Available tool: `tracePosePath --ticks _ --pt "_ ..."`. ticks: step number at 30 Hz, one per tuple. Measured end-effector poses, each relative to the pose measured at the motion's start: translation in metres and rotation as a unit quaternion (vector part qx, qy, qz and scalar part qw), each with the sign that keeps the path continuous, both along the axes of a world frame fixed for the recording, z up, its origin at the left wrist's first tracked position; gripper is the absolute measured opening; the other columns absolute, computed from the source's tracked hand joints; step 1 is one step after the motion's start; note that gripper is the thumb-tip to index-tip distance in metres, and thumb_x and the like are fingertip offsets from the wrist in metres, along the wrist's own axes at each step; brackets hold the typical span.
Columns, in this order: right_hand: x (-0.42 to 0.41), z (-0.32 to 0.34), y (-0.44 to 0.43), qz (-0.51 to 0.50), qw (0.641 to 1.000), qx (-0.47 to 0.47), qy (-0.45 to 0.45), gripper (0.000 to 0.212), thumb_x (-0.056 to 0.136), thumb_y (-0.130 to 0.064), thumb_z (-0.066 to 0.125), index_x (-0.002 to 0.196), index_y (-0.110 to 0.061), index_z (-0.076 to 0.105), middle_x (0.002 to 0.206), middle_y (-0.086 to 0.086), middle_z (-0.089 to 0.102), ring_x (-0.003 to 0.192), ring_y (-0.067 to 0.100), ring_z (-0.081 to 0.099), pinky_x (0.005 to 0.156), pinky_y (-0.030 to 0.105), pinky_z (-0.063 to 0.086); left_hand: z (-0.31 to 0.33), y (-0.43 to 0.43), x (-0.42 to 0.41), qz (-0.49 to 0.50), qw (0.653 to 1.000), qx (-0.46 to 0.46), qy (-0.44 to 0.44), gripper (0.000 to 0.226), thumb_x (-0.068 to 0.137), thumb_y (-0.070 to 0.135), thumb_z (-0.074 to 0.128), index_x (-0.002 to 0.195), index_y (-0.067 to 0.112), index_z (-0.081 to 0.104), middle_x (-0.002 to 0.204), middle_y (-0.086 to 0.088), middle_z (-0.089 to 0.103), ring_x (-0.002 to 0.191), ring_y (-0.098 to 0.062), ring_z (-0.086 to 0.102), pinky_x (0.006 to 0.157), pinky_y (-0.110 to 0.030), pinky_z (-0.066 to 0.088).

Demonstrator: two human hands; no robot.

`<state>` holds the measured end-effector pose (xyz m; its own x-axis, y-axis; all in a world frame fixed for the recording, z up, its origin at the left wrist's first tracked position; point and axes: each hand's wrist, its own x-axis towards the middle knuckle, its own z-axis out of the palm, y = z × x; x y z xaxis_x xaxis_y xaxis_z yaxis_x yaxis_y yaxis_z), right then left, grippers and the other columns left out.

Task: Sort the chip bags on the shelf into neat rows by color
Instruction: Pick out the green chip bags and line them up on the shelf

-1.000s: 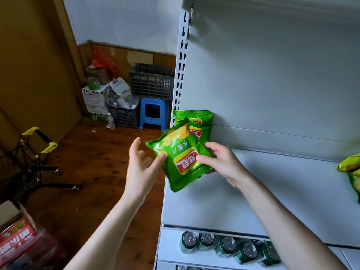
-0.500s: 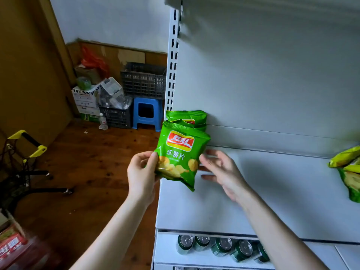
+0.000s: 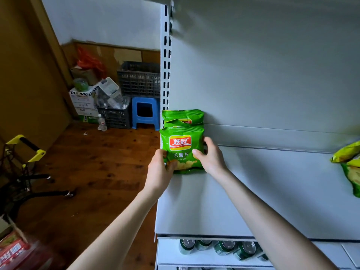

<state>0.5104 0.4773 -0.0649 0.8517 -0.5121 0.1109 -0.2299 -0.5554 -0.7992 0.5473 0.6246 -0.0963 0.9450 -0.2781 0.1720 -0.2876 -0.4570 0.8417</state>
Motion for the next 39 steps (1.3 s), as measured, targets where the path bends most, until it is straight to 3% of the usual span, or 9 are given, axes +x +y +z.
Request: tracePosePath --ticks 7,16,20,22,25,29,32,37,39 --pt "0.005 -0.01 0.009 0.008 0.999 0.042 -0.012 0.025 0.084 -0.012 0.065 0.091 -0.012 0.041 0.098 0.016 0.062 0.078 0.02 0.05 0.058 0.023 0.029 -0.003 0.004 0.02 -0.023 0.999 0.029 0.021 0.034 0.092 0.001 0.053 0.123 -0.004 0.04 0.122 -0.021 0.058 0.113 -0.035 0.055 0.078 -0.027 0.04" --pt "0.002 -0.006 0.003 0.028 0.999 0.022 0.008 0.028 0.084 -0.013 0.064 0.103 0.0 0.048 0.101 0.012 0.059 0.083 0.02 0.049 0.059 0.022 0.028 -0.012 0.007 0.012 -0.014 0.999 0.03 -0.011 0.041 0.091 0.01 0.059 0.128 -0.001 0.044 0.124 -0.016 0.056 0.113 -0.031 0.053 0.085 -0.028 0.04" --pt "-0.006 -0.007 -0.006 0.025 0.999 0.029 0.02 0.042 0.084 -0.018 0.065 0.118 -0.002 0.048 0.112 0.012 0.061 0.1 0.028 0.059 0.082 0.031 0.045 -0.013 0.017 0.003 -0.019 0.994 0.079 -0.072 0.044 0.089 0.008 0.061 0.128 -0.006 0.045 0.126 -0.022 0.053 0.119 -0.035 0.048 0.094 -0.034 0.039" --pt "-0.015 -0.003 -0.018 0.014 1.0 0.007 0.024 0.051 0.086 -0.018 0.063 0.13 -0.002 0.043 0.126 0.014 0.054 0.114 0.029 0.053 0.096 0.033 0.04 -0.011 0.026 -0.005 -0.02 0.983 0.136 -0.125 0.047 0.085 0.007 0.066 0.126 -0.01 0.048 0.128 -0.032 0.05 0.124 -0.045 0.044 0.099 -0.045 0.04" --pt "-0.031 0.012 -0.047 0.003 0.995 -0.098 0.024 0.043 0.089 -0.016 0.058 0.128 0.001 0.048 0.13 0.017 0.052 0.122 0.027 0.048 0.097 0.023 0.031 -0.004 0.029 -0.019 -0.054 0.94 0.231 -0.245 0.041 0.072 0.005 0.077 0.108 -0.007 0.063 0.114 -0.035 0.059 0.106 -0.053 0.056 0.085 -0.06 0.047" --pt "-0.057 0.037 -0.103 -0.029 0.981 -0.19 0.019 0.029 0.087 -0.009 0.058 0.112 0.006 0.059 0.117 0.022 0.058 0.116 0.03 0.05 0.096 0.026 0.031 0.021 -0.006 -0.048 -0.127 0.902 0.236 -0.339 0.023 0.076 0.017 0.067 0.092 -0.001 0.07 0.093 -0.022 0.069 0.081 -0.039 0.067 0.071 -0.046 0.055" --pt "-0.09 0.057 -0.151 -0.053 0.969 -0.241 0.008 0.025 0.086 -0.004 0.057 0.107 0.01 0.06 0.113 0.023 0.061 0.114 0.032 0.052 0.096 0.029 0.031 0.03 -0.054 -0.073 -0.205 0.888 0.221 -0.347 0.037 0.079 0.032 0.048 0.087 0.004 0.071 0.083 -0.014 0.07 0.07 -0.032 0.067 0.065 -0.039 0.056" --pt "-0.176 0.079 -0.237 -0.151 0.954 -0.261 -0.001 0.026 0.088 -0.009 0.057 0.11 0.006 0.06 0.115 0.02 0.061 0.115 0.03 0.051 0.095 0.026 0.029 0.035 -0.151 -0.128 -0.265 0.865 0.187 -0.383 0.021 0.063 0.018 0.081 0.079 0.007 0.073 0.078 -0.009 0.071 0.068 -0.027 0.069 0.064 -0.035 0.056" --pt "-0.214 0.084 -0.271 -0.176 0.949 -0.262 0.004 0.027 0.088 -0.01 0.057 0.111 0.004 0.059 0.116 0.02 0.06 0.115 0.03 0.051 0.094 0.025 0.03 0.038 -0.191 -0.154 -0.289 0.858 0.16 -0.393 0.02 0.063 0.02 0.076 0.079 0.008 0.073 0.077 -0.009 0.071 0.067 -0.026 0.069 0.064 -0.033 0.056"
